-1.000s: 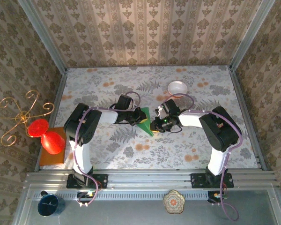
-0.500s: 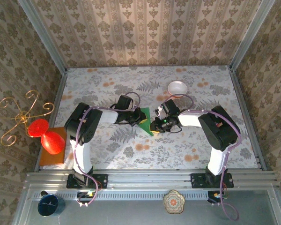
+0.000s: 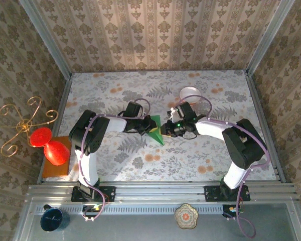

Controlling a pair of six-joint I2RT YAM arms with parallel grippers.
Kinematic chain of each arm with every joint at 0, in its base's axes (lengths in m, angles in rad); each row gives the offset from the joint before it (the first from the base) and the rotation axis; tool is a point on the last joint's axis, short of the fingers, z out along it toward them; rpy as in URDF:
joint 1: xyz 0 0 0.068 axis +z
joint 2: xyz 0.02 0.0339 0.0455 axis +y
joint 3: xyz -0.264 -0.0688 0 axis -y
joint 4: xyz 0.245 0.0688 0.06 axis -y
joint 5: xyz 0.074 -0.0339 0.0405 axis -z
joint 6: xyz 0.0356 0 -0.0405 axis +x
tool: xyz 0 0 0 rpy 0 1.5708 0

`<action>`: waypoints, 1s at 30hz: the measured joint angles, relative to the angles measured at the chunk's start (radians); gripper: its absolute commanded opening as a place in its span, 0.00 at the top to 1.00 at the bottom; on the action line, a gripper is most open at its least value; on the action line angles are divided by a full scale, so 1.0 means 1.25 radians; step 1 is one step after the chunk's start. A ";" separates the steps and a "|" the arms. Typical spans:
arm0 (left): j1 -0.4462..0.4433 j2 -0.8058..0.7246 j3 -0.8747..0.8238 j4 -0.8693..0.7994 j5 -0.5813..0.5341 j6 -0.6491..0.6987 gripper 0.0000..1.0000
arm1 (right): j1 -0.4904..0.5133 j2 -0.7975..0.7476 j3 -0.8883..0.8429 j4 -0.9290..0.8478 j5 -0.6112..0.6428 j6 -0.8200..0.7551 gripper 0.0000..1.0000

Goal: Fold a paper plane with a square sheet of paper (pick it up from the middle)
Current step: Fourth fold the wing at the center of the table.

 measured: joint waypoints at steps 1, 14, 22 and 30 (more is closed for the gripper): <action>0.000 0.000 0.000 0.000 0.000 0.000 0.91 | 0.000 0.001 0.000 0.000 0.000 0.003 0.77; 0.000 -0.001 -0.001 0.004 0.003 -0.012 0.90 | 0.032 0.055 0.009 -0.001 -0.006 0.006 0.78; 0.000 -0.006 -0.008 0.009 0.010 -0.013 0.88 | 0.042 0.065 0.009 -0.002 -0.006 0.009 0.78; 0.000 -0.015 -0.010 0.009 0.018 -0.013 0.87 | 0.042 0.081 0.009 -0.002 -0.006 0.009 0.78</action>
